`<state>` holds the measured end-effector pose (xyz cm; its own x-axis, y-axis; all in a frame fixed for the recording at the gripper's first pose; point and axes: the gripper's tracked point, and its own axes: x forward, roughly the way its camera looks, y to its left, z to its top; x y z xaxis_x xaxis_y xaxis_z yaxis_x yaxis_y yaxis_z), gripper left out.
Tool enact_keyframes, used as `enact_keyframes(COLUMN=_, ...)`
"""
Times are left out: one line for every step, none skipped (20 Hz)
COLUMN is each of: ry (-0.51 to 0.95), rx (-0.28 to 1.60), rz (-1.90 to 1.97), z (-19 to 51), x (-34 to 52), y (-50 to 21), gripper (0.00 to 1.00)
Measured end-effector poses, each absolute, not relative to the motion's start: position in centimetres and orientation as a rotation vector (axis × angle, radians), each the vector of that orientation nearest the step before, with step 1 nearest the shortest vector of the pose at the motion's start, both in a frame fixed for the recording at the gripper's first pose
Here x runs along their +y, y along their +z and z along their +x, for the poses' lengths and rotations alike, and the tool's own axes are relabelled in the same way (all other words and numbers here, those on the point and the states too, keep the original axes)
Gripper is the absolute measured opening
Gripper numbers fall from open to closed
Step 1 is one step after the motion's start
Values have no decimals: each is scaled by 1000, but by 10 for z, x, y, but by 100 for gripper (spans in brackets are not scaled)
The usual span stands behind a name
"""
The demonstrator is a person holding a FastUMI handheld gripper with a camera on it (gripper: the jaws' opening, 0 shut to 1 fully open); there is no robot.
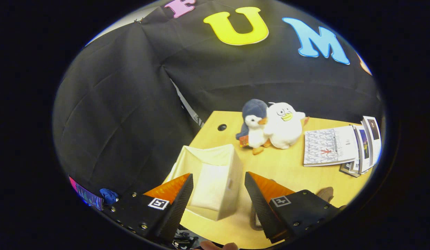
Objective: Open the storage box then place both shoes into the box .Put the left shoe in first, then the right shoe, with the right side of both shoes facing outward in a uniform manner.
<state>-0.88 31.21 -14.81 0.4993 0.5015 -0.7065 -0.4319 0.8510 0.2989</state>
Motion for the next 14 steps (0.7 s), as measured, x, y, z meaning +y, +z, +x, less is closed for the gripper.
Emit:
enact_keyframes(ry=548, rx=900, rz=82, z=-11, x=298, y=-157, gripper=91)
enact_keyframes(ry=531, rx=915, rz=78, z=-13, x=285, y=-165, gripper=91)
enact_keyframes(ry=510, rx=931, rz=77, z=-15, x=272, y=-173, gripper=91)
enact_keyframes(ry=496, rx=946, rz=82, z=-17, x=263, y=-179, gripper=91)
enact_keyframes(ry=481, rx=963, rz=84, z=-20, x=253, y=-186, gripper=91)
enact_keyframes(ry=471, rx=974, rz=88, z=-21, x=244, y=-192, gripper=91)
enact_keyframes(ry=464, rx=982, rz=85, z=-23, x=236, y=-200, gripper=91)
enact_keyframes(ry=458, rx=985, rz=67, z=-24, x=229, y=-207, gripper=91)
enact_keyframes(ry=453, rx=983, rz=50, z=-25, x=221, y=-215, gripper=91)
enact_keyframes(ry=453, rx=989, rz=35, z=-28, x=216, y=-224, gripper=91)
enact_keyframes(ry=451, rx=1001, rz=17, z=-31, x=211, y=-234, gripper=91)
enact_keyframes(ry=443, rx=1015, rz=-3, z=-35, x=205, y=-244, gripper=92)
enact_keyframes(ry=437, rx=1031, rz=-17, z=-38, x=200, y=-254, gripper=92)
enact_keyframes(ry=434, rx=1050, rz=-23, z=-42, x=197, y=-264, gripper=92)
